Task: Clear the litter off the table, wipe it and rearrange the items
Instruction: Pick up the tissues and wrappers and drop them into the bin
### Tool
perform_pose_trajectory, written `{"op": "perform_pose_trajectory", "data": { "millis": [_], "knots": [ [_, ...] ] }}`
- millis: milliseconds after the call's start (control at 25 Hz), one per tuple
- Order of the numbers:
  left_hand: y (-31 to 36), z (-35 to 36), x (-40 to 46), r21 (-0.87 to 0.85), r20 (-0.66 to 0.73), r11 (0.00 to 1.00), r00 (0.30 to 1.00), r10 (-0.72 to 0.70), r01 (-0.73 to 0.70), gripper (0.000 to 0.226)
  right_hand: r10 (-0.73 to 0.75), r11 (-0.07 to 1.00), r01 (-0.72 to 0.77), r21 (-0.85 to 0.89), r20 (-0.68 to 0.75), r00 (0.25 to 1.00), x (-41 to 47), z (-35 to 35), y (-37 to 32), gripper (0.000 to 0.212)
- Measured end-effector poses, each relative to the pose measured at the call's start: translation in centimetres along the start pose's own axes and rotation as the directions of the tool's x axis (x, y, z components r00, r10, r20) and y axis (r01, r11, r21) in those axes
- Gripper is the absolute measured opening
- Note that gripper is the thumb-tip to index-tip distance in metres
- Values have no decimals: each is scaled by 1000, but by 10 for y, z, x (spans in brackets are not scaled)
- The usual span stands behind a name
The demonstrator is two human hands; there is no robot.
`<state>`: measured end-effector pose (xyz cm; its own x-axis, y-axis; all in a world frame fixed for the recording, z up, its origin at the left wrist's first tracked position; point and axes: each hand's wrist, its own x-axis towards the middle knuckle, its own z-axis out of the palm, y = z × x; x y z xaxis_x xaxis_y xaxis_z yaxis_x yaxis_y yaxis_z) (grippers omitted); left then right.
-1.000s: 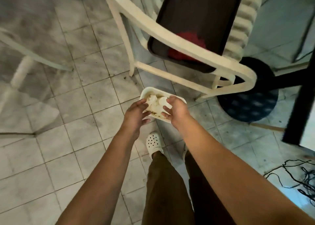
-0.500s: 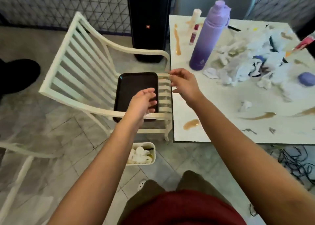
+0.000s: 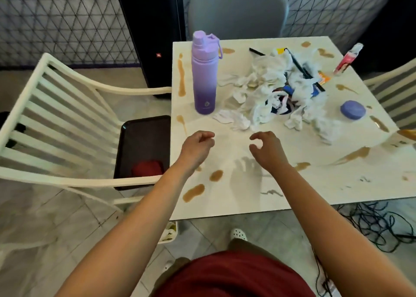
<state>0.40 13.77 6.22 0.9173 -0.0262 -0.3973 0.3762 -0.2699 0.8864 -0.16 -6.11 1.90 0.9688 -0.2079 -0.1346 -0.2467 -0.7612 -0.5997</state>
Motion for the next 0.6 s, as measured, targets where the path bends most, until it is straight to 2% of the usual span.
{"op": "perform_pose_trajectory", "data": {
  "millis": [80,160,240,400,520,600],
  "knots": [
    [3,34,21,183,13,982,999,47,-49,25,25,993,-23,-113,16,1000,15,-13,38,30],
    [1,57,43,366,18,925,994,104,-103,32,58,978,-63,-198,-33,998,27,-28,67,34],
    [-1,80,68,476,25,868,989,147,-141,37,101,963,-124,-238,-105,989,44,-48,96,41],
    [-6,107,106,664,46,737,991,130,-127,49,181,920,-237,-313,-196,964,75,-84,150,54],
    [-5,113,123,792,73,599,992,106,-122,60,200,898,-238,-371,-137,970,95,-101,177,62],
    [-4,117,134,823,88,559,995,53,-103,63,155,884,-168,-436,-64,986,112,-110,190,67]
  ]
}}
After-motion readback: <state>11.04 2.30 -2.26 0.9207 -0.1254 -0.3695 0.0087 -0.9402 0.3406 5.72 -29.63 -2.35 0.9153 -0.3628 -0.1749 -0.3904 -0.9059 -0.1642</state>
